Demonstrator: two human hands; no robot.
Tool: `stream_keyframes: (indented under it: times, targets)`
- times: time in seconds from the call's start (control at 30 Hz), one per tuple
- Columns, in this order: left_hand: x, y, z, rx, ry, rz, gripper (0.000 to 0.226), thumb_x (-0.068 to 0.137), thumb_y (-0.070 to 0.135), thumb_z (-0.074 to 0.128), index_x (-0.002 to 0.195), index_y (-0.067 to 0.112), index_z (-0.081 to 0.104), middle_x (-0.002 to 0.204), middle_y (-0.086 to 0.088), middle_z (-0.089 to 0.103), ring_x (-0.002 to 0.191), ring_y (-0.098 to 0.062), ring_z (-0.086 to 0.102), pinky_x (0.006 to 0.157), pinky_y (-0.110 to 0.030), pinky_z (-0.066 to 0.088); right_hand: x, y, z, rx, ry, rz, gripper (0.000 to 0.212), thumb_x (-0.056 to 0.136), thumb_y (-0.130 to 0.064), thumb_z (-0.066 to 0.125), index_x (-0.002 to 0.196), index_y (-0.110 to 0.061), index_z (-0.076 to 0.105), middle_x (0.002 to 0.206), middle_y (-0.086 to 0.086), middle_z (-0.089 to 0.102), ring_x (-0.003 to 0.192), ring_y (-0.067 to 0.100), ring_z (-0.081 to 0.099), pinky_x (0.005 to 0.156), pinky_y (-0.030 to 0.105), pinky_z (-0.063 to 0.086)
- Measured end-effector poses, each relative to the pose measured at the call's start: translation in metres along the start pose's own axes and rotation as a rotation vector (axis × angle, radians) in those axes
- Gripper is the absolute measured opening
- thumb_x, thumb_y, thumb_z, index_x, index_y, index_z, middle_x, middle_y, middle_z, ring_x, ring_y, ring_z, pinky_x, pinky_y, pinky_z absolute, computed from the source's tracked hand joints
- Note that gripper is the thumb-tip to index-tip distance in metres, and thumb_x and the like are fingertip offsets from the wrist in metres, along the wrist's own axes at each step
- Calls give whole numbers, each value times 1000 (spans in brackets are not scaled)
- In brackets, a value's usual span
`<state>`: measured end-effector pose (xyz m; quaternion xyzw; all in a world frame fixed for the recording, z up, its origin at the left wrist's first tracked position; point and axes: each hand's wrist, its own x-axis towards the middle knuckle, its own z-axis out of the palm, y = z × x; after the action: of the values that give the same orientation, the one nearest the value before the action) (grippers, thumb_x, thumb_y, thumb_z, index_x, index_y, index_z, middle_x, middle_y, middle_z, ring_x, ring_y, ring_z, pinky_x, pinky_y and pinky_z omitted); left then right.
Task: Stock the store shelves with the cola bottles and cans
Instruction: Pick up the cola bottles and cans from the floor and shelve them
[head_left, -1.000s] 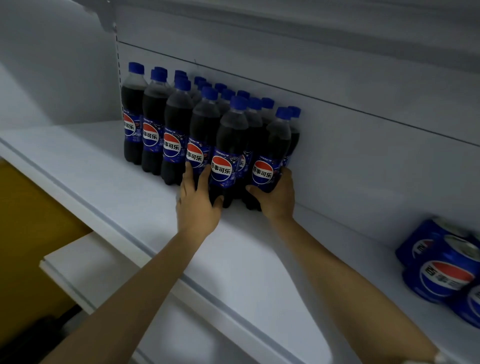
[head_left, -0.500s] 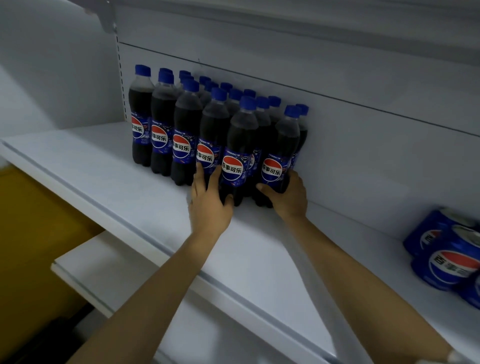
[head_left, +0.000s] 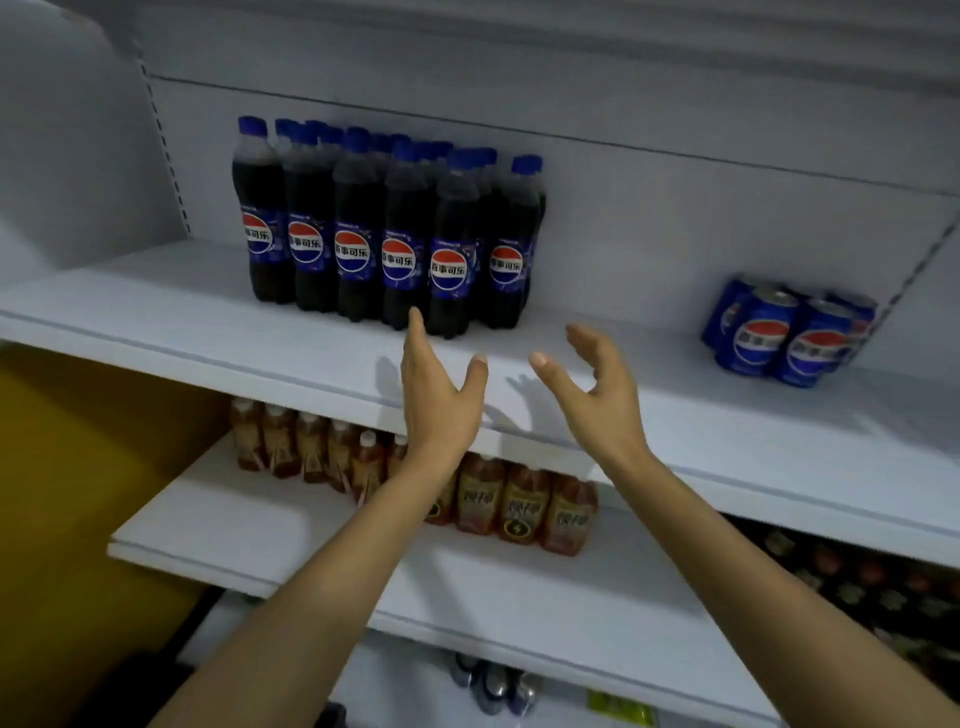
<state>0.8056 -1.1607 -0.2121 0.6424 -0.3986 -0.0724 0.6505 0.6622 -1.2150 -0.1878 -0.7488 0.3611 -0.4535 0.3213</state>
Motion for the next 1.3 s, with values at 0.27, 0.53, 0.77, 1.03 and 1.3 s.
stream_keyframes:
  times: [0.27, 0.53, 0.77, 1.03, 1.3]
  targets:
    - [-189, -10, -43, -110, -251, 56, 70, 94, 16, 55, 150, 21, 14, 154, 6, 27, 141, -6, 26, 112, -19, 25, -232, -10, -53, -24, 264, 193, 42, 89, -42, 64, 127, -26, 53, 128, -12, 57, 121, 0, 50, 94, 11, 40]
    - [-335, -7, -19, 9, -727, -8, 64, 96, 24, 54, 150, 19, 22, 154, 1, 28, 140, -16, 27, 113, -35, 31, -401, 14, -154, -195, 524, 527, 33, 89, -38, 65, 119, -32, 54, 114, -16, 61, 110, -4, 56, 79, 7, 42]
    - [-438, 12, 30, -17, -995, 17, 57, 95, 23, 53, 147, 25, 28, 150, 6, 35, 136, -11, 34, 107, -26, 32, -505, 34, -247, -196, 783, 771, 34, 88, -35, 67, 119, -29, 54, 114, -3, 63, 108, 12, 61, 93, 34, 51]
    - [-585, 35, 123, 121, -1145, -121, 58, 92, 20, 58, 145, 20, 33, 146, 1, 42, 134, -14, 38, 108, -32, 35, -617, 88, -368, -212, 774, 1023, 36, 88, -35, 67, 120, -26, 55, 109, -5, 65, 104, 12, 62, 95, 44, 51]
    - [-674, 5, 175, 320, -1095, -289, 59, 91, 19, 61, 144, 17, 35, 143, 3, 43, 129, -13, 41, 100, -26, 33, -676, 183, -437, -147, 486, 1188, 27, 87, -30, 70, 110, -30, 56, 103, 1, 66, 101, 19, 63, 89, 40, 52]
